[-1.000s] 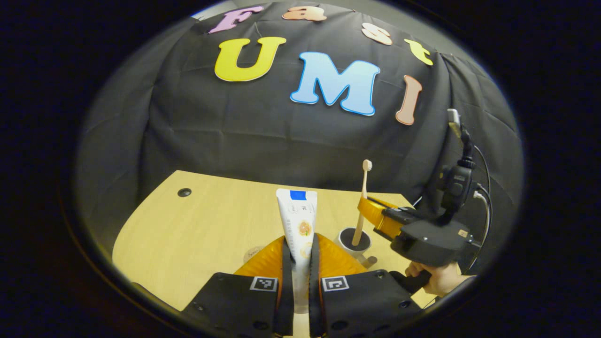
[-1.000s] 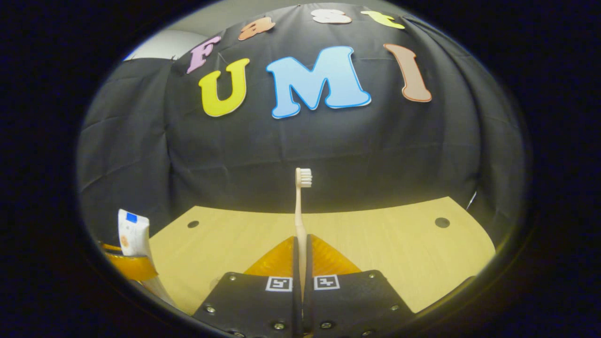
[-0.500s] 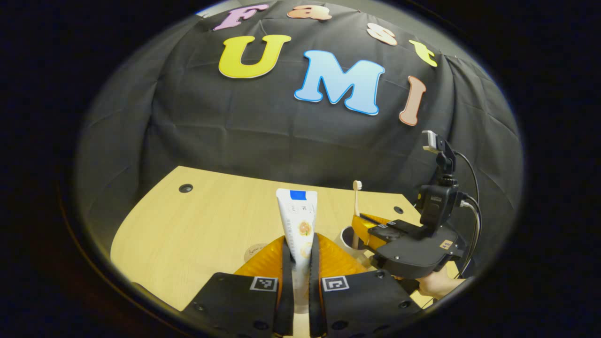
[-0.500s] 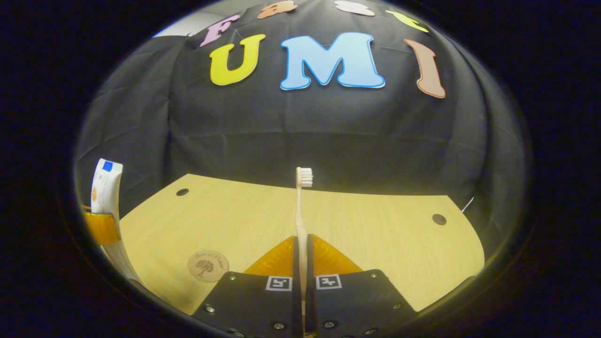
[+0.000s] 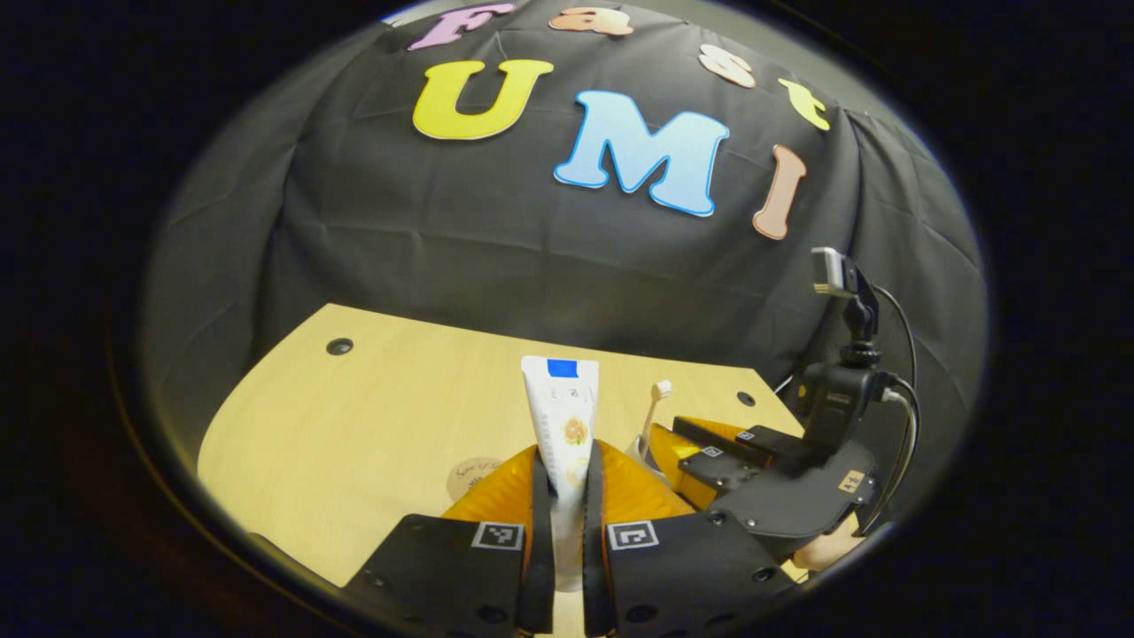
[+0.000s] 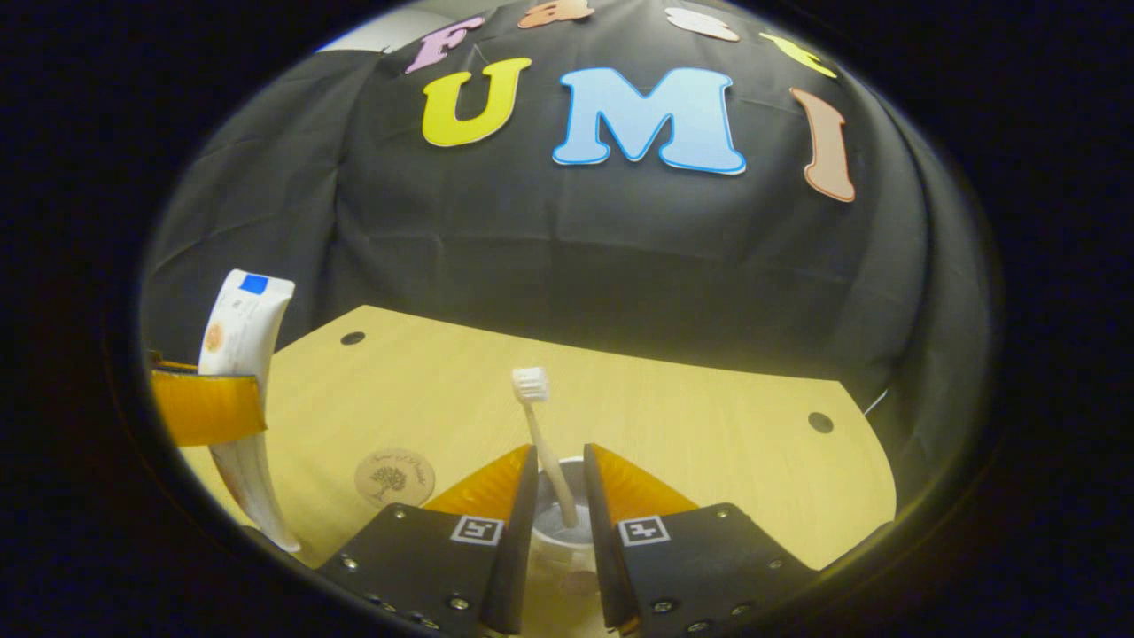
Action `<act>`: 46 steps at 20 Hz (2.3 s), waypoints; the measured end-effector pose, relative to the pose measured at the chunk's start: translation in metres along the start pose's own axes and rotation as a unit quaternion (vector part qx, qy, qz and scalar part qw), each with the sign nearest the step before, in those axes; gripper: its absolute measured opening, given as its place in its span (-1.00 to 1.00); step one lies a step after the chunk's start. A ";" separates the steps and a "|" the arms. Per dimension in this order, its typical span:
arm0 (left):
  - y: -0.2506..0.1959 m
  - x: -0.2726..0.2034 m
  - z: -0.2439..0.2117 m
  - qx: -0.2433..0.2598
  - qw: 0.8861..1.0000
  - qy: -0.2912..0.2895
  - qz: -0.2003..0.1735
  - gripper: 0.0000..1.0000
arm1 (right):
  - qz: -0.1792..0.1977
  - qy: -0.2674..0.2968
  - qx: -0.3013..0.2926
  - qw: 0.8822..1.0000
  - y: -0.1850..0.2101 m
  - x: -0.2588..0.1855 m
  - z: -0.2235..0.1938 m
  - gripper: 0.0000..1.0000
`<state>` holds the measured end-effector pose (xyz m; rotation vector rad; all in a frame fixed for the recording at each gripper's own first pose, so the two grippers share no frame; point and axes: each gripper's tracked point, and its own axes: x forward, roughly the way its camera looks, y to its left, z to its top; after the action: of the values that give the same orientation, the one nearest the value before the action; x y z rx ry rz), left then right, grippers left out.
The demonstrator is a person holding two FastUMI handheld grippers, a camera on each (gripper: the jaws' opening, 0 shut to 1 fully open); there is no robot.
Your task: Put the toothbrush and toothpaste on the desktop into the cup, then pick up the cup and place it on the coaster on the desktop.
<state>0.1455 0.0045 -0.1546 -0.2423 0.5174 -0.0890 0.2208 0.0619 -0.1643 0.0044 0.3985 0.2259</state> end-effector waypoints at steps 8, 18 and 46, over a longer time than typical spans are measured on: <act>-0.036 0.034 0.003 -0.047 0.997 -0.015 -0.056 -0.57 | -0.027 -0.054 0.033 0.998 -0.037 -0.050 0.027 -0.23; -0.076 0.069 0.019 -0.079 0.991 -0.055 -0.095 -0.63 | -0.086 -0.090 0.076 0.989 -0.098 -0.106 0.040 0.20; -0.116 0.113 0.049 0.014 0.981 -0.153 -0.117 0.89 | -0.055 -0.042 0.120 0.990 -0.097 -0.121 0.003 0.20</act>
<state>0.2648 -0.1138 -0.1383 -0.2836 0.1787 -0.2826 0.1345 -0.0595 -0.1194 0.2282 0.3385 0.0678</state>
